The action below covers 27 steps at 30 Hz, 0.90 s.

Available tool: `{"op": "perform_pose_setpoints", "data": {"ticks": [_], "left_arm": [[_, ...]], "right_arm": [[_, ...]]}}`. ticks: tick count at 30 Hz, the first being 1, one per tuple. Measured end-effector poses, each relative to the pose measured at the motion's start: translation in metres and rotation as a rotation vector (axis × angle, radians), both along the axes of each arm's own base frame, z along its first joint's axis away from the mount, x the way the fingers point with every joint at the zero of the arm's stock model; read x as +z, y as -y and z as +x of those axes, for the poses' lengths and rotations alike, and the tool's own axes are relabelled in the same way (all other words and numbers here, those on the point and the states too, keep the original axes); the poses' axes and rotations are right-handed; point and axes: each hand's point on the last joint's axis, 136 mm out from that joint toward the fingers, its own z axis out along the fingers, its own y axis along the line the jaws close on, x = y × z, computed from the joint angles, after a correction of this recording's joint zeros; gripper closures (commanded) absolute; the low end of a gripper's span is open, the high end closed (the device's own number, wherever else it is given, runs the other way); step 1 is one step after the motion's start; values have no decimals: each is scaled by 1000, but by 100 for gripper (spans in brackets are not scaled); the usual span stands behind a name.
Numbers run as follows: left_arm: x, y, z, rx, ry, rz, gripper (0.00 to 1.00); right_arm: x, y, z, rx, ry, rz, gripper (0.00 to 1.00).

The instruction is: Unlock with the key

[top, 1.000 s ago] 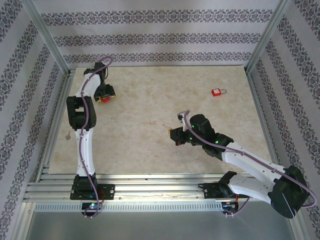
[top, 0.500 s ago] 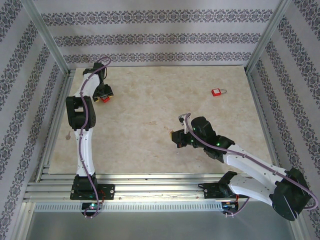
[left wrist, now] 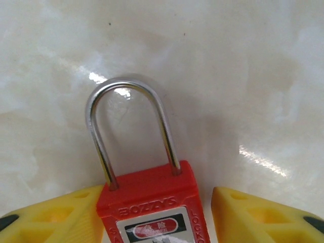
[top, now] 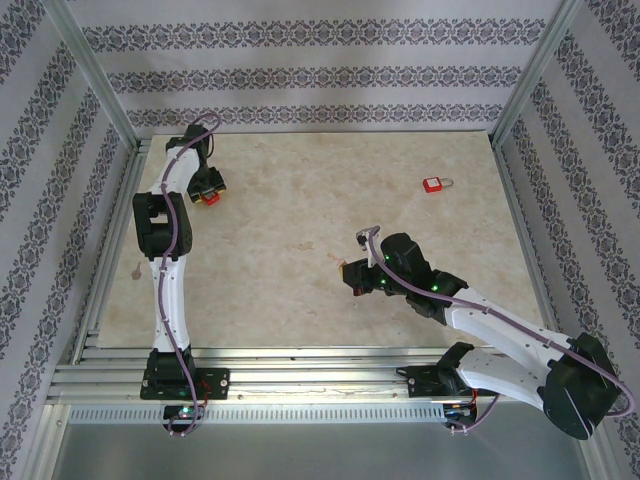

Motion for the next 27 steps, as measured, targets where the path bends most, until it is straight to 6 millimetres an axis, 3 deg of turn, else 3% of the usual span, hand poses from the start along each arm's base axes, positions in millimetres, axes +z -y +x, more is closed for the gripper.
{"op": "perform_pose_setpoints", "data": {"ticks": [17, 20, 27], "left_arm": [[3, 9, -1, -16, 57, -83, 89], [4, 14, -8, -20, 81, -130, 96], [19, 45, -43, 22, 172, -345, 99]], "right_arm": [[-1, 1, -2, 4, 0, 1, 100], [0, 1, -2, 4, 3, 3, 100], [-1, 1, 0, -6, 5, -7, 100]]}}
